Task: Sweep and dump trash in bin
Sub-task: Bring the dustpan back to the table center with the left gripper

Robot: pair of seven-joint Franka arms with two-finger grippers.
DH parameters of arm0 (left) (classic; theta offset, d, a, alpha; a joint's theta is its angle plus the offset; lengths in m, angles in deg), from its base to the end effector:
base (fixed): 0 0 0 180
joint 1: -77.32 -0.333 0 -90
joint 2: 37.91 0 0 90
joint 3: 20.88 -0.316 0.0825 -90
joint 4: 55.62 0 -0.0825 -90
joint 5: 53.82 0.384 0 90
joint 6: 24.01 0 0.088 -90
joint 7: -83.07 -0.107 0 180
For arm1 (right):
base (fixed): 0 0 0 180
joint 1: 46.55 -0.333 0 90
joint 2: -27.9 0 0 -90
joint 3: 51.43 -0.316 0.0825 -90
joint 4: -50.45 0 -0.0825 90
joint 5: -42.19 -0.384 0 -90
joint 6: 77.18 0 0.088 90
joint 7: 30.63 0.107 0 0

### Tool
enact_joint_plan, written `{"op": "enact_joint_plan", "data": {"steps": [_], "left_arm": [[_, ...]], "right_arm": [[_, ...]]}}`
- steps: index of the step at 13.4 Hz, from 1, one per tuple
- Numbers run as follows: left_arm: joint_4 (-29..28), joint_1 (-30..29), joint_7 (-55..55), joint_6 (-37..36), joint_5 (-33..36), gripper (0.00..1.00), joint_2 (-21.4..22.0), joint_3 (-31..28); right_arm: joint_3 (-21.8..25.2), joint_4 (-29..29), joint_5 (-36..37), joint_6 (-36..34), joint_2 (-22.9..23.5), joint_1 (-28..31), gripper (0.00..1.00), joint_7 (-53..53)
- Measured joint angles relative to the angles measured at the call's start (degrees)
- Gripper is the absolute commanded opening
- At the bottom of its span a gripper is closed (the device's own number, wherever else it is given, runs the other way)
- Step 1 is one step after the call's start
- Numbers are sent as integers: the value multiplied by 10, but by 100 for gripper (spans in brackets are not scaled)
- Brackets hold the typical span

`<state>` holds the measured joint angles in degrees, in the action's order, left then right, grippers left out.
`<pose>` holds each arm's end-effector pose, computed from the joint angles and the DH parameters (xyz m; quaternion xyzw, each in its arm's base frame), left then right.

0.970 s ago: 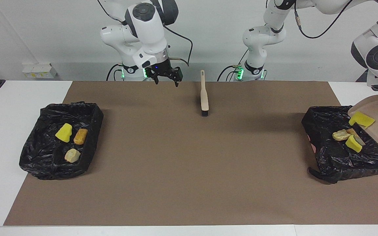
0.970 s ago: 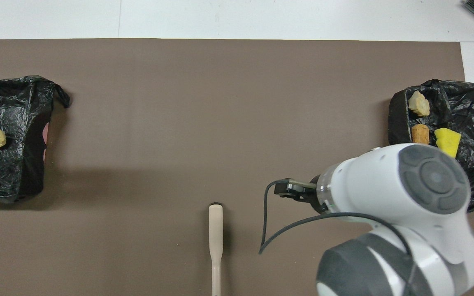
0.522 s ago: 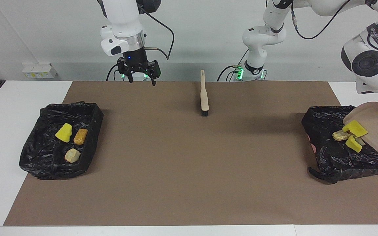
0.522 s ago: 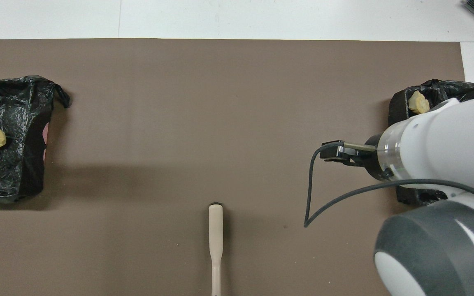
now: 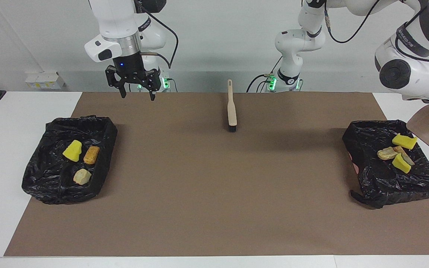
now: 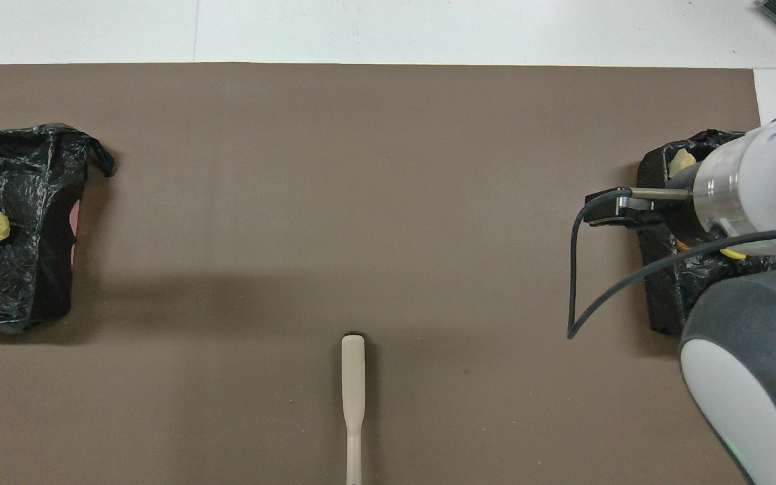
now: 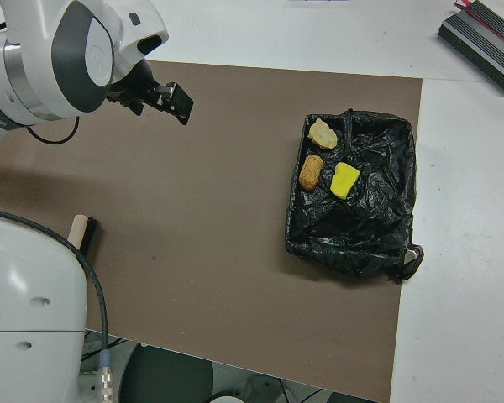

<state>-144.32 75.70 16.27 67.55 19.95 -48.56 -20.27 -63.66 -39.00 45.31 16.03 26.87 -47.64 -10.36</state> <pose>0.6148 0.1119 0.6035 -0.6396 0.4816 0.3779 0.4649 0.5412 0.1236 0.6442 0.9969 -0.0601 0.0482 0.0159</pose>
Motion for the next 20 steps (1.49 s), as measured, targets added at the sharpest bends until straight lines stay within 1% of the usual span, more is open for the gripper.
{"op": "enact_joint_plan", "data": {"steps": [1, 3, 5, 7, 9, 10, 11, 14, 16, 17, 18, 20], "left_arm": [[7, 0, 2, 0, -36, 0, 0, 0], [29, 0, 29, 0, -129, 0, 0, -1], [40, 1, 114, -1, -239, 0, 1, 2], [38, 13, 199, -9, -320, 0, 2, 6], [22, 45, 301, -39, -390, 0, 14, 10], [7, 66, 374, -46, -445, 0, 25, 11], [-15, 89, 459, -47, -497, 0, 40, 13], [-73, 169, 647, -40, -592, 0, 81, 16], [-103, 229, 766, 4, -625, 0, 95, 17], [-120, 262, 819, 43, -630, 0, 95, 18], [-137, 287, 855, 84, -644, 0, 94, 18], [-163, 312, 892, 170, -698, 0, 92, 18]], "right_arm": [[0, 2, 4, -4, 0, 0, 100, -1], [6, 9, 6, -24, 1, 1, 100, -4], [9, 15, 7, -36, 1, 7, 100, -17], [11, 14, 6, -40, 1, 9, 100, -19], [21, 14, 5, -41, 2, 7, 100, -19], [27, 14, 5, -41, 1, 7, 100, -19], [30, 13, 4, -42, 2, 7, 100, -19], [34, 13, 2, -48, 2, 4, 100, -19], [46, 12, -8, -52, 2, -2, 100, -19], [52, 12, -8, -57, 3, -6, 100, -19], [62, 13, -8, -59, 5, -16, 100, -20], [94, 14, -8, -59, 11, -41, 100, -32]]}}
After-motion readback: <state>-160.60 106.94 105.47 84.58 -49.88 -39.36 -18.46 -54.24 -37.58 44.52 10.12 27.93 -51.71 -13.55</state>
